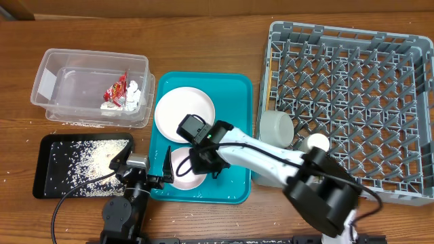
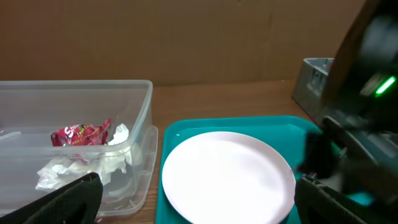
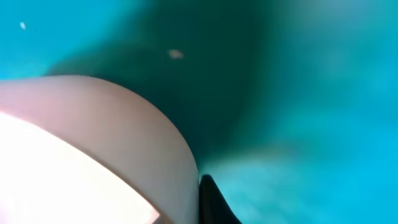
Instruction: Sort waste into correct bins and load items into the dishwasher
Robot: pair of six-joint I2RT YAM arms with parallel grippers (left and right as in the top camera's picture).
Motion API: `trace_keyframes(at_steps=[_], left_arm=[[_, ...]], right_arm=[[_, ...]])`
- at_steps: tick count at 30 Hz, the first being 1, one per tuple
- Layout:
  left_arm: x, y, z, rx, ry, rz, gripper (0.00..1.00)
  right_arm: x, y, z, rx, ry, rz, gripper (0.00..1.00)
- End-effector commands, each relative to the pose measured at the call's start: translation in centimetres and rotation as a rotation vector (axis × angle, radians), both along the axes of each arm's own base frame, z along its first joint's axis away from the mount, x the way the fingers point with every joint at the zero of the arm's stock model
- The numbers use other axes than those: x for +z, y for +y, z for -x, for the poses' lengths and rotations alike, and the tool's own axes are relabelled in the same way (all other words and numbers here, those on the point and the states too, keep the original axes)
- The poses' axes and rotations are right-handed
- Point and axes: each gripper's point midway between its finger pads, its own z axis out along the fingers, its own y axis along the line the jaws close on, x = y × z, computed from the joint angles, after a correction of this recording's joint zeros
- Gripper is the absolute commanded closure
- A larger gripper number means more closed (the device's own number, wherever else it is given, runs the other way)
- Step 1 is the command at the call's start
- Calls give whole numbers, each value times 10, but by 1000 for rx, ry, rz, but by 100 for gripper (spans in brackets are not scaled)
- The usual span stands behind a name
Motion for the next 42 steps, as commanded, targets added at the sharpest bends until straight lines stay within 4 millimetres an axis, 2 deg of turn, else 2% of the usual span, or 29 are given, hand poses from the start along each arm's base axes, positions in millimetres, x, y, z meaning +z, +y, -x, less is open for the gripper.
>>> trace_keyframes(at_steps=[1,4,6,9,12,16,18,20,25,28,42], left_arm=[[-1,3,0,16,3,17,0],[-1,3,0,16,3,17,0],[-1,3,0,16,3,17,0],[-1,3,0,16,3,17,0],[-1,3,0,16,3,17,0],[-1,3,0,16,3,17,0],[-1,3,0,16,3,17,0],[-1,3,0,16,3,17,0],[-1,3,0,16,3,17,0],[-1,3,0,16,3,17,0],[-1,3,0,16,3,17,0]], right_arm=[[90,-18,-54,-84,-341,13,96],[138,-57,-85,-177,-550,117,96],[176,-96,-110,-266,-732,233,96],[229,-154,-137,-369,-979,451,96],[264,-193,-153,-404,-1120,665,96],[283,-242,-175,-445,-1159,912,96],[286,-265,-184,-454,-1136,1018,96],[280,-285,-196,-433,-1084,1103,96],[257,-317,-214,-363,-957,1237,96],[245,-324,-220,-328,-912,1273,96],[183,-310,-238,-189,-804,1266,96]])
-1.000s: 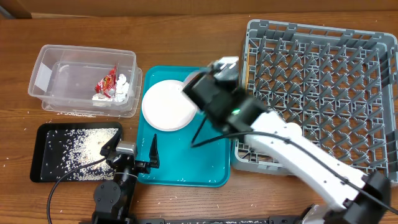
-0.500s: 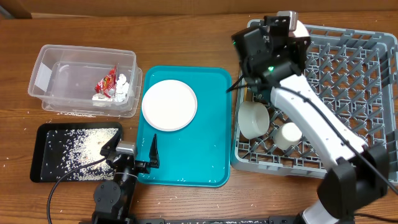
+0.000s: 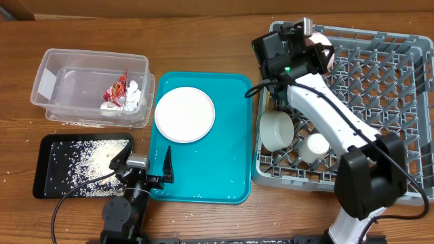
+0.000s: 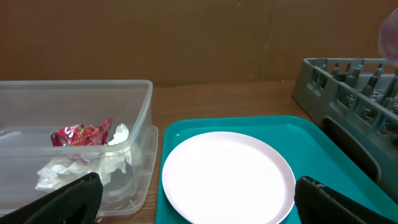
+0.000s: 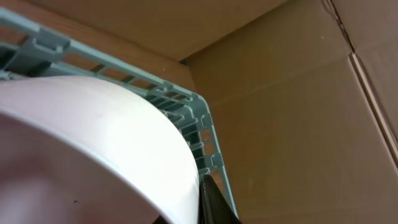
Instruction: Sort waste into correct bins and load items into the dishwasher
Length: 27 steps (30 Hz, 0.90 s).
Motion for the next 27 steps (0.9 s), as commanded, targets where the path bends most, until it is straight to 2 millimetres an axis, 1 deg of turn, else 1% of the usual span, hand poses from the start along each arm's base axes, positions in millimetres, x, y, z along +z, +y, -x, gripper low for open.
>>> trace_keyframes(at_steps=[1,4,8,10,13,16,20,22,23,25,27], left_arm=[[-1,3,0,16,3,17,0],[-1,3,0,16,3,17,0],[-1,3,0,16,3,17,0],[-1,3,0,16,3,17,0],[-1,3,0,16,4,16,0],[-1,3,0,16,3,17,0],[-1,3,0,16,3,17,0],[-1,3,0,16,3,17,0],[-1,3,0,16,3,17,0],[-1,3,0,16,3,17,0],[-1,3,0,16,3,17,0]], right_arm=[[-19,6,-5,10,57,24,96],[-30,13,-3,27,106,43,96],[-45,37,2,99,173,20,95],[-47,49,6,128,195,22,94],[-49,61,13,152,210,27,90],[-51,68,20,163,219,28,83],[-52,79,29,183,236,34,65],[-52,84,32,196,242,35,60],[-51,90,34,206,227,22,51],[-52,96,36,224,234,-11,48],[-57,105,38,254,255,-86,46]])
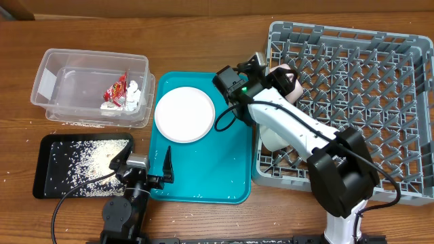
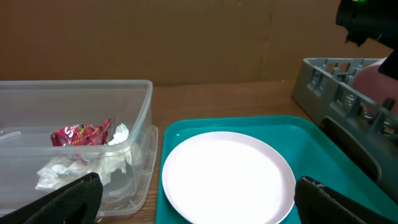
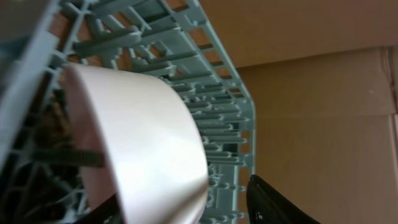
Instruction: Sort waste into correct bins and load items into the dishwasher
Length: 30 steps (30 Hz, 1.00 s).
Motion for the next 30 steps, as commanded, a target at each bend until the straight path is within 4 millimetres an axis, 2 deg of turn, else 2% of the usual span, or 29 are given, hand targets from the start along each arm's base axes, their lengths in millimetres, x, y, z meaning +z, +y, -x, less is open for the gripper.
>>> trace_keyframes(at_steps=[1,3,7,10,13,17,19,21,23,25,30], left_arm=[[-1,3,0,16,3,17,0],[-1,3,0,16,3,17,0],[-1,3,0,16,3,17,0],[-1,3,0,16,3,17,0],[-1,3,0,16,3,17,0],[-1,3,0,16,3,17,0],[-1,3,0,16,3,17,0],[-1,3,0,16,3,17,0],[-1,3,0,16,3,17,0],[-1,3,0,16,3,17,0],[-1,3,0,16,3,17,0]], right_arm=[[4,18,2,24,0,-163,45],[7,24,3,25,-6,-243,45],[30,39,3,41,-32,-398,42],[47,64,8,99,4,-559,41],[53,104,19,173,101,-794,41],[47,173,53,308,361,-1149,42],[41,199,71,333,487,-1289,42],[28,214,86,287,576,-1380,42],[6,213,93,157,599,-1404,48],[-26,208,98,10,600,-1397,49],[-81,199,95,-119,584,-1353,52]])
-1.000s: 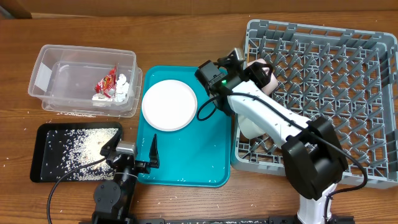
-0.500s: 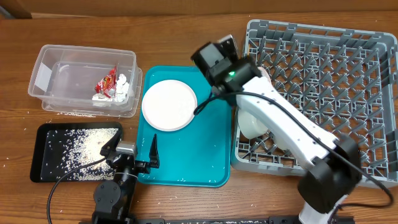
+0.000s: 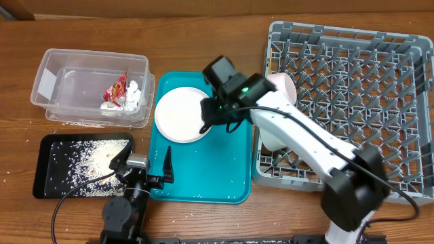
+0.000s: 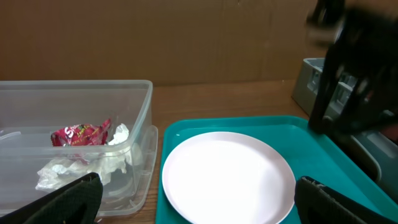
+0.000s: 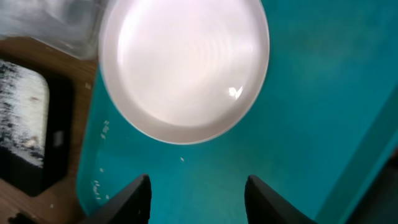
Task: Sort waste into correct bins and load items into the dishwasher
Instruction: 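Move the right gripper to the white plate and grasp its edge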
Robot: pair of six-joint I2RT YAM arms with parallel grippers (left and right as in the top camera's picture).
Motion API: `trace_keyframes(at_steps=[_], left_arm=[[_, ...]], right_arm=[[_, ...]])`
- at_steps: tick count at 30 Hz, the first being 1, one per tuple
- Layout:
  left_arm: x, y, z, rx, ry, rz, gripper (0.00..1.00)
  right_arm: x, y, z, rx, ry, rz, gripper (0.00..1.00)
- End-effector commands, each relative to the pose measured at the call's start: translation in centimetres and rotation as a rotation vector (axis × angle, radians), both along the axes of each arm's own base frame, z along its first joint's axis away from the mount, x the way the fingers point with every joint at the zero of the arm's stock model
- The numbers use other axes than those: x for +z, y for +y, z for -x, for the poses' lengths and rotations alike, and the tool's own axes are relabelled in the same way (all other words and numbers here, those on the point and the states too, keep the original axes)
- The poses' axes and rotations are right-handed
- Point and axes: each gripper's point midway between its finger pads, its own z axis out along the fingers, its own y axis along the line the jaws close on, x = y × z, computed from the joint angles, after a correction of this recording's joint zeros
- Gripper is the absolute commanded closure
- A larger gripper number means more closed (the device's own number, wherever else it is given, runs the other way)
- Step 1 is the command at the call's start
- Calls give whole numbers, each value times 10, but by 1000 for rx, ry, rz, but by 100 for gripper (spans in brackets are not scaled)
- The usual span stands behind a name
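A white plate (image 3: 183, 113) lies at the back of the teal tray (image 3: 203, 183); it also shows as the plate (image 5: 183, 68) and the plate (image 4: 227, 174). My right gripper (image 3: 217, 120) hangs over the tray at the plate's right edge, open with nothing in it; the right gripper (image 5: 199, 202) shows only teal between its fingers. A small white bowl (image 3: 281, 85) rests tilted at the left edge of the grey dishwasher rack (image 3: 352, 102). My left gripper (image 3: 146, 166) sits open at the tray's front left corner, and the left gripper (image 4: 193, 211) looks towards the plate.
A clear bin (image 3: 91, 85) left of the tray holds a red wrapper (image 3: 115, 89) and crumpled tissue. A black tray (image 3: 81, 163) with scattered rice lies in front of it. Another pale cup (image 3: 274, 132) sits in the rack's left side.
My right gripper has moved from the rack's left edge to over the teal tray beside the plate, and is open and empty. The bowl stays in the rack. The left arm has not moved.
My right gripper was shut on the small white bowl at the front of the tray. Then it held the bowl above the rack's far left corner. Then the bowl lay in the rack's left side. Now the gripper is back over the tray, empty.
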Motion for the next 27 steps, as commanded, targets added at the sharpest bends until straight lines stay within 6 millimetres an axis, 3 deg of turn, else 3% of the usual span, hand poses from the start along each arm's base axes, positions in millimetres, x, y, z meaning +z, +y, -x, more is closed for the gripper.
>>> trace_keyframes(at_steps=[1,6,9,15,19,23,27], left_arm=[[-1,3,0,16,3,17,0],[-1,3,0,16,3,17,0],[-1,3,0,16,3,17,0],[-1,3,0,16,3,17,0],[-1,3,0,16,3,17,0],[-1,3,0,16,3,17,0],[-1,3,0,16,3,17,0]], right_arm=[[-43,-4,8,-121,114,32,52],[-84,0,9,-140,168,67,52],[-97,1,9,-139,179,79,57],[-97,6,2,-139,154,59,62],[-97,7,1,-146,152,53,57],[-97,1,-9,-205,116,78,78],[-99,-18,-25,-279,25,168,80]])
